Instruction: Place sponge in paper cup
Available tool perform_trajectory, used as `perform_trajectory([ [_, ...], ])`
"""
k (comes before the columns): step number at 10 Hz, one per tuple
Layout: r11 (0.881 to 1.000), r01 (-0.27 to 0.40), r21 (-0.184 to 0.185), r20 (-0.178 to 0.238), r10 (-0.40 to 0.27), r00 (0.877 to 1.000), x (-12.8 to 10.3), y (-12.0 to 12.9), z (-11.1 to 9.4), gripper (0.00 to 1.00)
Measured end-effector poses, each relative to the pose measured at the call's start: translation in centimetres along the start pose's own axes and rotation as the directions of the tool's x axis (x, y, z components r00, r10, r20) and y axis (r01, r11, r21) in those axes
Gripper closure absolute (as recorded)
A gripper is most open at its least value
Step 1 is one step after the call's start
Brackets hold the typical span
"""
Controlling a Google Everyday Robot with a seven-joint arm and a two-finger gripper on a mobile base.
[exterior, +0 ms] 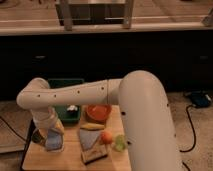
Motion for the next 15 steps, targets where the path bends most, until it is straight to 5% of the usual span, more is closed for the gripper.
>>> perform_trajectory([
  [3,1.000,-0.001,0.002,0.005,0.001,1.000,0.0,-0.2,0.2,0.20],
  [15,0.999,-0.009,0.038,-0.022,0.010,1.000,0.9,0.5,-1.4,0.20],
])
